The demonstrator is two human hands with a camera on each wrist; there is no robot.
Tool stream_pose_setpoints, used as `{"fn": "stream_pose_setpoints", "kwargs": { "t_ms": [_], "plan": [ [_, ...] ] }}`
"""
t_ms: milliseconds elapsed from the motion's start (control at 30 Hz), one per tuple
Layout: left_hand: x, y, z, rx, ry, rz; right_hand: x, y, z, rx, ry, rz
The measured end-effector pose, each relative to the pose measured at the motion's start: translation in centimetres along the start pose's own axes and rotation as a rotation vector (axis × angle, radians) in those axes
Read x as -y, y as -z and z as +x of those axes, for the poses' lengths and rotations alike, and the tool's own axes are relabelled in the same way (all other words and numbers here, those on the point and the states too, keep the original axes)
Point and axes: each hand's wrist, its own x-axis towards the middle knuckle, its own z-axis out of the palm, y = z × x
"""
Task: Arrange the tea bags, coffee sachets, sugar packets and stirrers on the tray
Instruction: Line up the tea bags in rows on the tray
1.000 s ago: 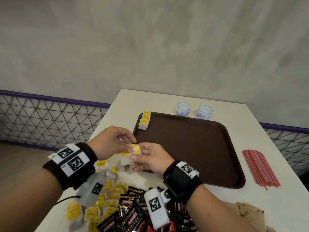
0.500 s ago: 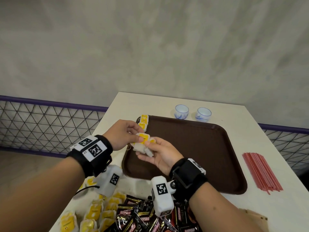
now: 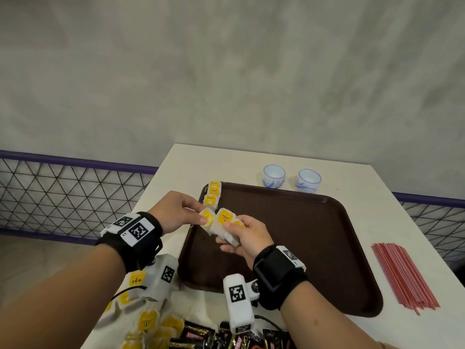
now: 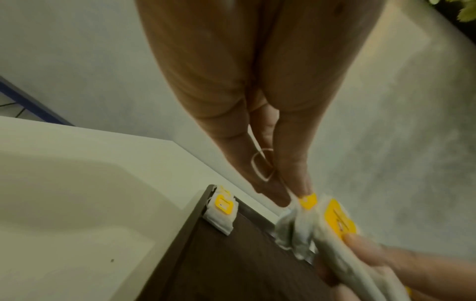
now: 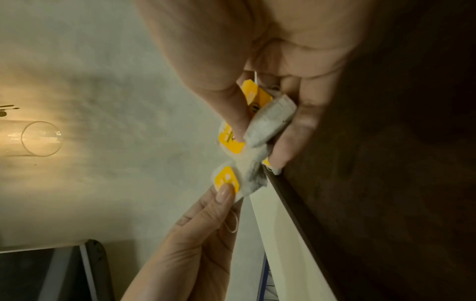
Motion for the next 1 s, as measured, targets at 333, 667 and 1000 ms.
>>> {"fn": "stream_pose_setpoints", "kwargs": {
  "t_ms": [333, 667, 1000],
  "plan": [
    [0.0, -0.5, 5.8, 0.199, 0.105, 0.562, -0.4, 2.1, 2.4, -0.103, 0.002, -0.042],
    [1.5, -2.0, 9.1, -0.008, -0.016, 0.719, -0.6, 2.2, 4.1, -0.068, -0.028, -0.165],
    [1.3, -1.1, 7.4, -0.079, -0.062, 0.383, -0.5, -0.1, 6.9, -0.033, -0.048, -0.284]
  ]
}}
